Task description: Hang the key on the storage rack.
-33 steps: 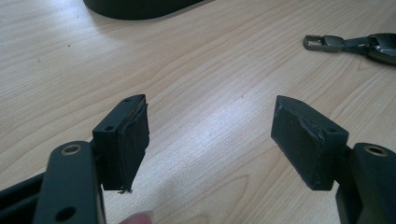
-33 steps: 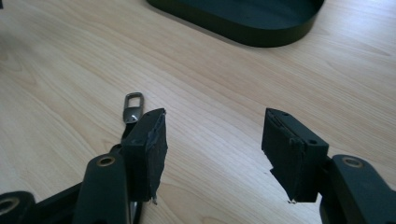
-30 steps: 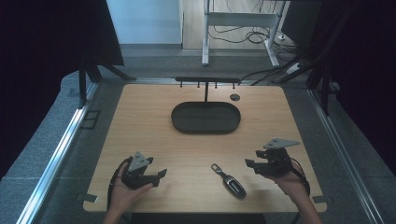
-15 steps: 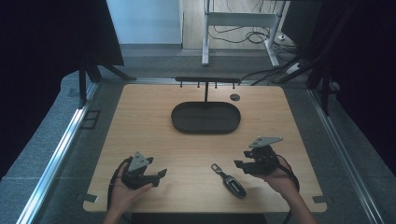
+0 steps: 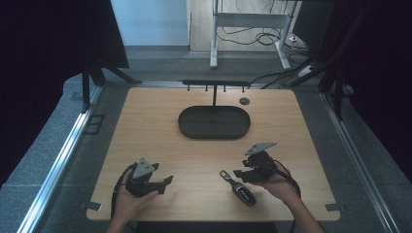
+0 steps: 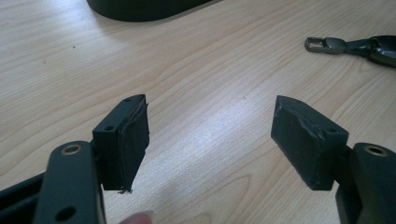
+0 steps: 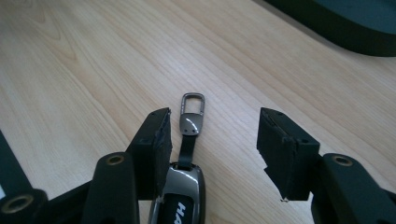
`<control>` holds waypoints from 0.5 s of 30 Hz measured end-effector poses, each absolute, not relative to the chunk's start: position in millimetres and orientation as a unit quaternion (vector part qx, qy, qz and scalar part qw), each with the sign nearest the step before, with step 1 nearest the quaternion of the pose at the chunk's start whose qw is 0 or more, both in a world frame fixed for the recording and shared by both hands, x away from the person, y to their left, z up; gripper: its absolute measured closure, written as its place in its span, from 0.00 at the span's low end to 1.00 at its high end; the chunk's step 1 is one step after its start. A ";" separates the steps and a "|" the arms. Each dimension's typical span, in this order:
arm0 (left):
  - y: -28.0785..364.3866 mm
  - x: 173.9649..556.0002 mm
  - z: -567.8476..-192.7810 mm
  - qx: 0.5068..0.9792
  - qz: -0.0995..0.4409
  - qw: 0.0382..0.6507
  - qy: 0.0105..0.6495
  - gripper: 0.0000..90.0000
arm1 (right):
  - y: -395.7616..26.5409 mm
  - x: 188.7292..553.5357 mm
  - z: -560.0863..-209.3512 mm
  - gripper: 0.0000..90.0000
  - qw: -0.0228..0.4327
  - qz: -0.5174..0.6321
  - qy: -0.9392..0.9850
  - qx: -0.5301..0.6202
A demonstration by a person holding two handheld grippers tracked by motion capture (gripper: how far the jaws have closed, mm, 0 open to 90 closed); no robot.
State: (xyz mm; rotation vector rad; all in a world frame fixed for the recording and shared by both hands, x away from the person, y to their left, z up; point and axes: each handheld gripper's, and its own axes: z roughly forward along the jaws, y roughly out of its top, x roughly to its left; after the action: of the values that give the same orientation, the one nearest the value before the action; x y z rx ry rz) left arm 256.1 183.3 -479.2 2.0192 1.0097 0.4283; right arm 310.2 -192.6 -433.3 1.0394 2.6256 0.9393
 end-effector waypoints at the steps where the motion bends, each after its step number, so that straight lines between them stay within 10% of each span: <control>1: 183.3 255.9 -478.9 0.802 0.171 0.409 0.401 0.31 | -190.6 311.0 -434.0 0.51 0.080 0.311 0.882 0.345; 15: 187.8 255.5 -476.6 0.798 0.172 0.415 0.403 0.31 | -165.7 319.8 -448.5 0.54 0.046 0.252 0.911 0.324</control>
State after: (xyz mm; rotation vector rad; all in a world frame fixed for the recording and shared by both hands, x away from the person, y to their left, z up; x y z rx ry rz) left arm 255.5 187.8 -476.6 2.0045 1.0116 0.4330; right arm 319.8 -165.7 -448.5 0.9902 2.7800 0.7692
